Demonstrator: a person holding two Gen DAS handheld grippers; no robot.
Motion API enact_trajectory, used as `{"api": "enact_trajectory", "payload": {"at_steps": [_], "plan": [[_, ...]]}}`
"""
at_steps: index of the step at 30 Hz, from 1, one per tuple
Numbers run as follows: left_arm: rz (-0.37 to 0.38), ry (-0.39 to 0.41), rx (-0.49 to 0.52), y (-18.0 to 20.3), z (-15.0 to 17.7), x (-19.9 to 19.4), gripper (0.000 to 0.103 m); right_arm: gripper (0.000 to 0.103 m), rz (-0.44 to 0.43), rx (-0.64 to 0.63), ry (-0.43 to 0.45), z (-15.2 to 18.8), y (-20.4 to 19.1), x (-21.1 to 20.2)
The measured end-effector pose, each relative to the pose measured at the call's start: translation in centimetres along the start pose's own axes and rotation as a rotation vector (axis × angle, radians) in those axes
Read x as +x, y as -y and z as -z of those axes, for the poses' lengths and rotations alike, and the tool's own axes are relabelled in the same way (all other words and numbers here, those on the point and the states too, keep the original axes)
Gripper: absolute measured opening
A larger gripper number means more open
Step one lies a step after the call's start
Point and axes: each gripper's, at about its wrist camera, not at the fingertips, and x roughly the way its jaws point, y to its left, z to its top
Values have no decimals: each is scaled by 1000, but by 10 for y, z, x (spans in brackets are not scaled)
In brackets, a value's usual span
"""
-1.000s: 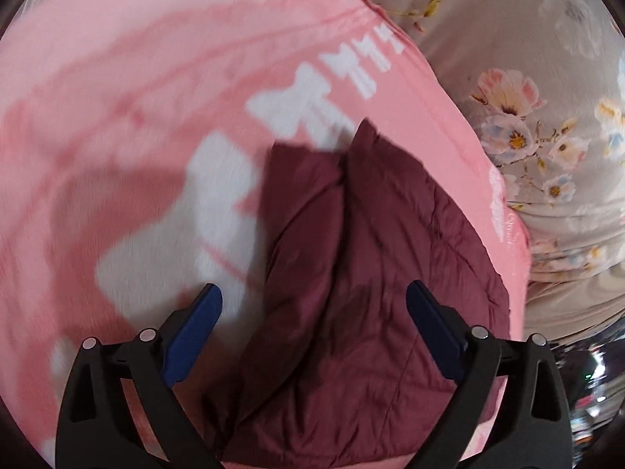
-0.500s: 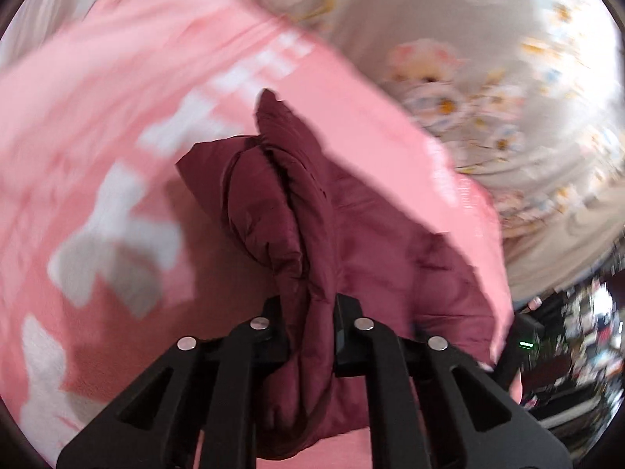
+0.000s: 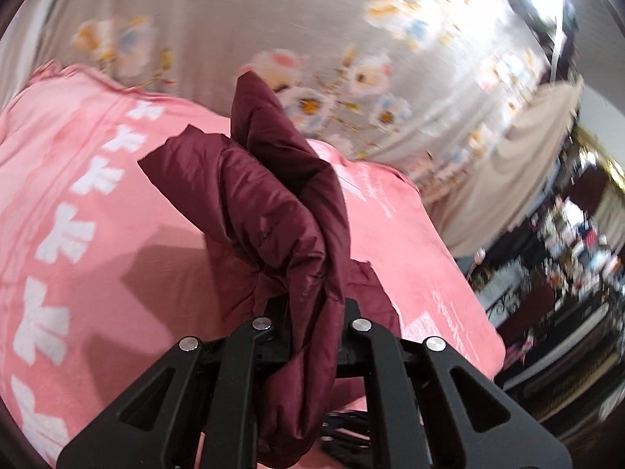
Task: Fold large clothes
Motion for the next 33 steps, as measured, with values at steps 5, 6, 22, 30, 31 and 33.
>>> {"api": "enact_trajectory", "payload": {"at_steps": [5,6,22,30,31,33], "plan": [[36,-54,97,51,6,37,8,0,-134,95,12,7,21,-3],[47,-69,107,58,8,45,8,0,-156,114,15,9,25,-8],[7,-393,218,126,73,229,8,6,179,236,298,32,116,-165],[-23,-426,240,130,104,257,8,11,223,245,355,0,136,-187],[-26,-421,249,132,105,259,8,12,217,237,358,-14,145,-192],[-27,-409,269,134,106,258,11,16,214,223,372,-36,147,-195]]}}
